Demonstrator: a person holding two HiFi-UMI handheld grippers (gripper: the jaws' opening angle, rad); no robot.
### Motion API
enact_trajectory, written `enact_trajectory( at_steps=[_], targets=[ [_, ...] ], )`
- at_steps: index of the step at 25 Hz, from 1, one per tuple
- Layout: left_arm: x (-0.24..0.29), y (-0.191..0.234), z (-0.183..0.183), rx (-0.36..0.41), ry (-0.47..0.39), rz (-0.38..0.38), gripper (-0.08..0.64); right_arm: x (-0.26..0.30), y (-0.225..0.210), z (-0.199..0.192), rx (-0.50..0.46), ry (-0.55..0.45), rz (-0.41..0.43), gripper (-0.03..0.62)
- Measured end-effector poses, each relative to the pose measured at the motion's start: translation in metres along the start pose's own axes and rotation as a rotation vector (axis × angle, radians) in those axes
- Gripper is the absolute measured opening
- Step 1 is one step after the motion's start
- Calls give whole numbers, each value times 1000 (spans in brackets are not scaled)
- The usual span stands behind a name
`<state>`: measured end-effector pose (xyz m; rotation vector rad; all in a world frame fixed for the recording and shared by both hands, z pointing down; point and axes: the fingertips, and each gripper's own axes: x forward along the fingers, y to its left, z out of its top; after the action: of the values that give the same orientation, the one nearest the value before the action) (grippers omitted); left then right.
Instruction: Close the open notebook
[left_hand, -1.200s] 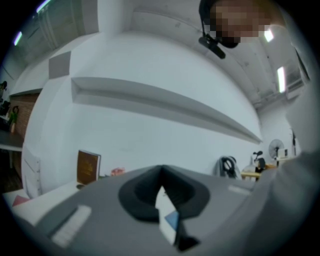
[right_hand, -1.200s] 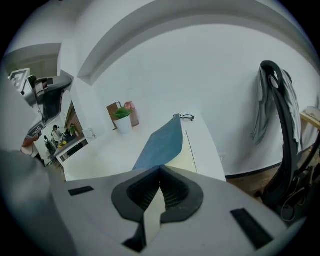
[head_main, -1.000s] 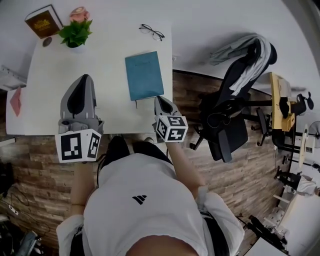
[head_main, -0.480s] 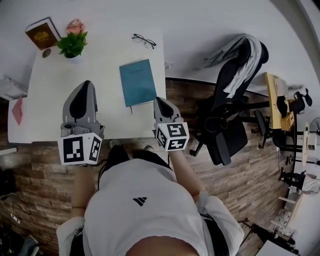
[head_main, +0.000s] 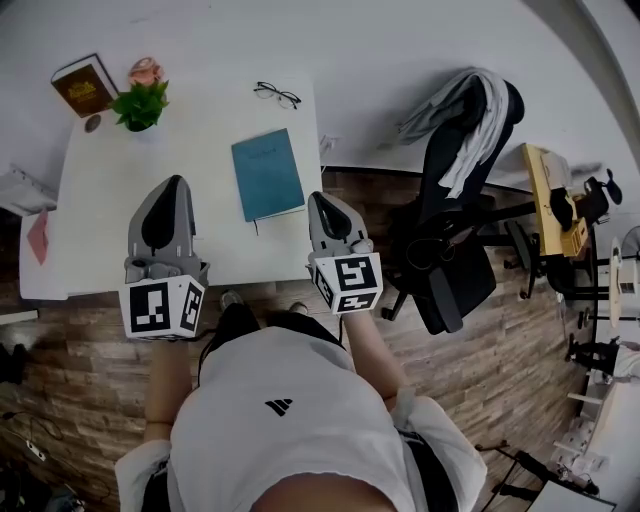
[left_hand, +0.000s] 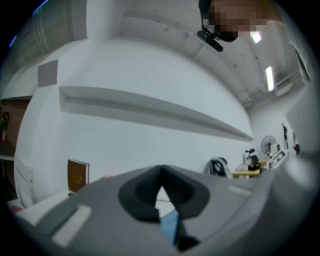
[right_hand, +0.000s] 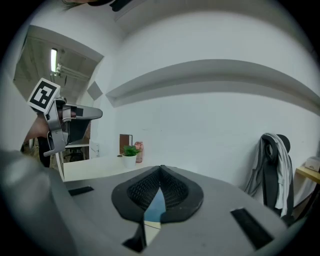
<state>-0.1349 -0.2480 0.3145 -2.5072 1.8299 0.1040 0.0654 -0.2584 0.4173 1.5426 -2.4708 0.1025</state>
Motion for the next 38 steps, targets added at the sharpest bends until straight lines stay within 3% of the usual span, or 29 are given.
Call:
enact_trajectory(
  at_steps=[19,38],
  targets=[
    [-7,-29,11,8,-22,-8,8,-50,-30,81,17,-200,-37,-2],
    [-18,-59,20,21,-41,11,8,-93,-44,116,-10,-320,-26,-3]
  ],
)
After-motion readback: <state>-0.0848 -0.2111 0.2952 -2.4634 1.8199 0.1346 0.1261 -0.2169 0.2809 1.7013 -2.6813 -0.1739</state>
